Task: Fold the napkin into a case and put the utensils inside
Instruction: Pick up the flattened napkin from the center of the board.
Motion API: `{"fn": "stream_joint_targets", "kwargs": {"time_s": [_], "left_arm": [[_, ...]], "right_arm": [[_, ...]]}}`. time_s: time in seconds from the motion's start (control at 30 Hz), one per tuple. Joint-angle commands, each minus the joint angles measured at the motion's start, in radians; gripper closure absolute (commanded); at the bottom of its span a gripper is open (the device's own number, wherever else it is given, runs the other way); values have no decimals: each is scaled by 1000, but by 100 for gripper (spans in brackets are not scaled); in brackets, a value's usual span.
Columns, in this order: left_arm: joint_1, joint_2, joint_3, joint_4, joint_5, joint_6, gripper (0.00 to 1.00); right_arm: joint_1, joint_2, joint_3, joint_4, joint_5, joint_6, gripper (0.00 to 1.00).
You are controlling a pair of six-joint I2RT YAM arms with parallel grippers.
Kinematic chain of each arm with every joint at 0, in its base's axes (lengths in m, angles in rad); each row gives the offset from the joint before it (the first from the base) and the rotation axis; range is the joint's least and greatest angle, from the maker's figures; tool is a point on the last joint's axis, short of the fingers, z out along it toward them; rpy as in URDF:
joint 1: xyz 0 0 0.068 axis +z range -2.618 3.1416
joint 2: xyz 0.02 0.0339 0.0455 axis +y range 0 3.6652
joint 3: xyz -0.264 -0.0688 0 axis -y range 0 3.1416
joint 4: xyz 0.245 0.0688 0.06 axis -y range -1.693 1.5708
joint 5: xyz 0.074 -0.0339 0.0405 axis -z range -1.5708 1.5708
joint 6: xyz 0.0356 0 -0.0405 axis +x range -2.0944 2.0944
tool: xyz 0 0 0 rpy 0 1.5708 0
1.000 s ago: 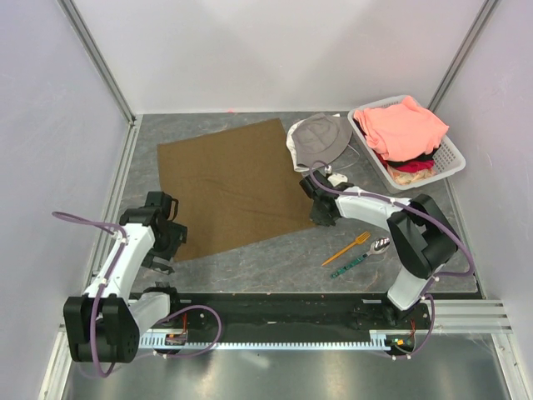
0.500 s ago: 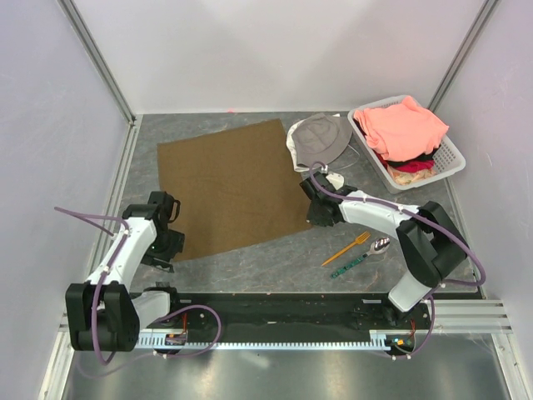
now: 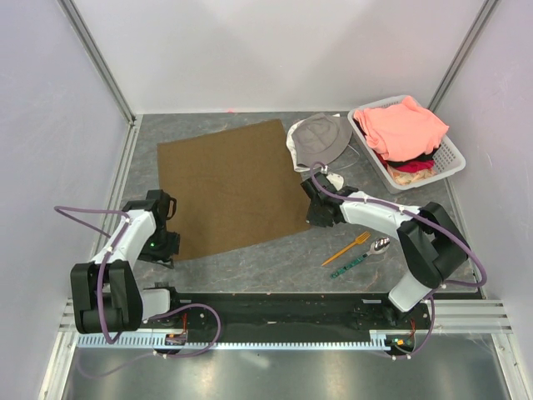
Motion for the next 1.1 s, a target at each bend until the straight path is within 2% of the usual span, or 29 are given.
{"fn": "stream_joint_targets", "kwargs": {"time_s": [0.0, 0.4, 0.73, 0.83, 0.93, 1.07], "left_arm": [[14, 12, -8, 64, -51, -21, 42], [48, 80, -39, 158, -107, 12, 43], [58, 112, -91, 222, -84, -10, 46], [60, 112, -94, 241, -74, -19, 57], [60, 95, -122, 282, -55, -21, 78], [60, 39, -126, 284, -84, -8, 91]], "right_arm": [[-7, -34, -16, 29, -16, -13, 100], [-39, -59, -44, 43, -36, -24, 100], [-52, -59, -59, 61, -73, -16, 100], [-52, -65, -65, 64, -74, -12, 100], [-50, -69, -68, 66, -76, -10, 100], [-50, -74, -68, 67, -82, -19, 100]]}}
